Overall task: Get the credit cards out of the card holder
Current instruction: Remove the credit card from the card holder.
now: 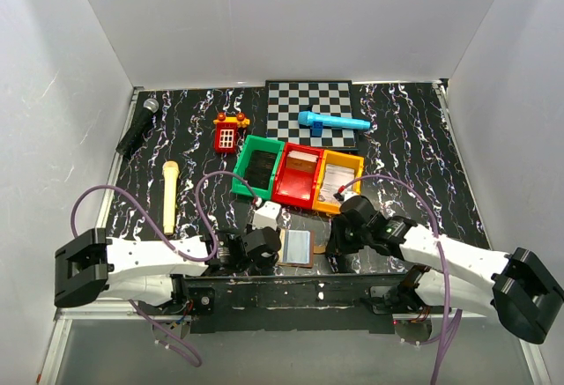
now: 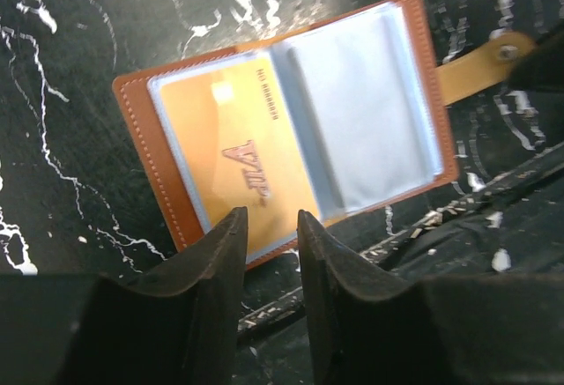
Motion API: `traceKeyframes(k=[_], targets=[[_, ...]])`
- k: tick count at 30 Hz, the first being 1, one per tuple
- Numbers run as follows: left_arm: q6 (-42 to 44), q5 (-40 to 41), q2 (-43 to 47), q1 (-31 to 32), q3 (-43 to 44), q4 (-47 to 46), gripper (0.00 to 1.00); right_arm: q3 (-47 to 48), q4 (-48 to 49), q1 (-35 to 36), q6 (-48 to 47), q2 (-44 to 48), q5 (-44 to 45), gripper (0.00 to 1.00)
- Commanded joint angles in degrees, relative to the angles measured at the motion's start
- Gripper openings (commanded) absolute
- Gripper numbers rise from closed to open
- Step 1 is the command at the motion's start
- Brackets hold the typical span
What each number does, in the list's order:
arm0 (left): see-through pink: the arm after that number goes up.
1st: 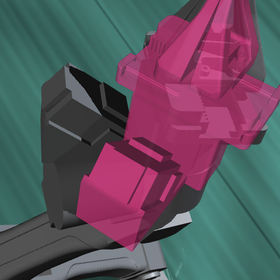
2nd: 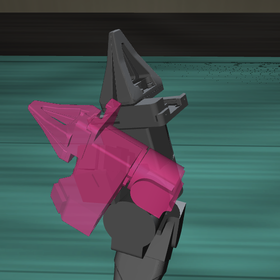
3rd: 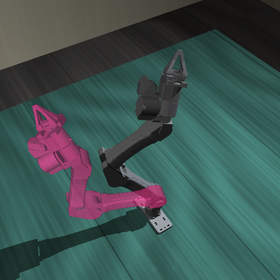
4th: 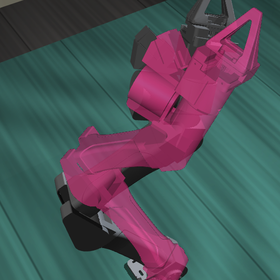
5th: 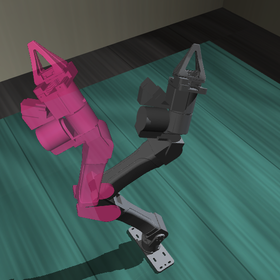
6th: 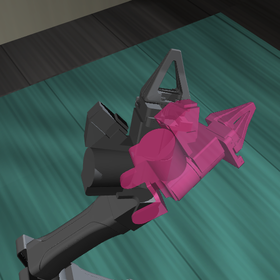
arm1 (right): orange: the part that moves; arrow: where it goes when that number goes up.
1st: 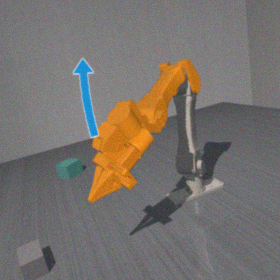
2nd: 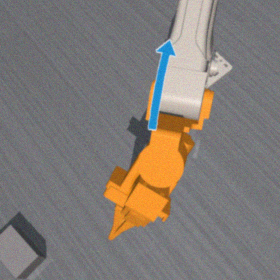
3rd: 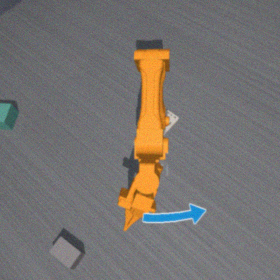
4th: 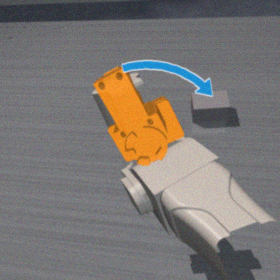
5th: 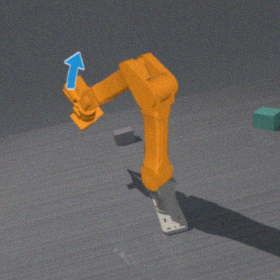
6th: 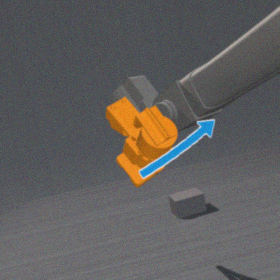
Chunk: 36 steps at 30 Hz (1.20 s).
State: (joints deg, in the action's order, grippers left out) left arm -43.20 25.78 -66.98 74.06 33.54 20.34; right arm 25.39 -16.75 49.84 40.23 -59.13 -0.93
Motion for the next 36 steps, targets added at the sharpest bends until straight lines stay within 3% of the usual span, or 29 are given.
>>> traceKeyframes(k=[1,5,12,16,20,26,29,34,36], targets=[[-3.3,-1.2,-1.0,-1.2,-2.3,-2.0,0.27,1.8,-2.0,-0.4,-2.0,2.6,-0.8,0.4],[-4.4,-0.4,-0.9,-1.3,-2.8,-1.8,0.24,3.9,-5.6,-0.5,-3.6,5.2,0.1,0.55],[-5.1,-0.2,-0.7,-1.2,-2.8,-1.7,0.21,10.2,-8.8,-0.5,-4.6,10.3,-2.0,0.52],[-7.0,1.0,1.4,-1.2,-3.7,-1.7,0.2,10.6,1.4,-0.5,-2.9,10.7,-11.3,0.49],[-9.3,3.4,6.8,-1.2,-5.5,-0.7,0.2,11.8,9.1,0.1,-0.1,3.5,-19.1,0.45],[-11.8,5.4,15.5,-1.3,-8.7,1.1,0.22,10.9,19.0,1.2,3.3,-6.4,-20.2,0.44],[-11.6,4.2,18.0,-2.0,-10.5,-1.0,0.23,10.6,22.8,1.6,4.6,-10.7,-19.4,0.38],[-9.6,0.6,17.2,-5.6,-11.7,-3.9,0.23,9.8,29.3,2.7,5.4,-17.4,-17.4,0.38],[-9.1,-0.7,16.1,-7.0,-11.7,-5.0,0.22,9.9,30.5,3.2,6.0,-20.0,-16.9,0.43]])
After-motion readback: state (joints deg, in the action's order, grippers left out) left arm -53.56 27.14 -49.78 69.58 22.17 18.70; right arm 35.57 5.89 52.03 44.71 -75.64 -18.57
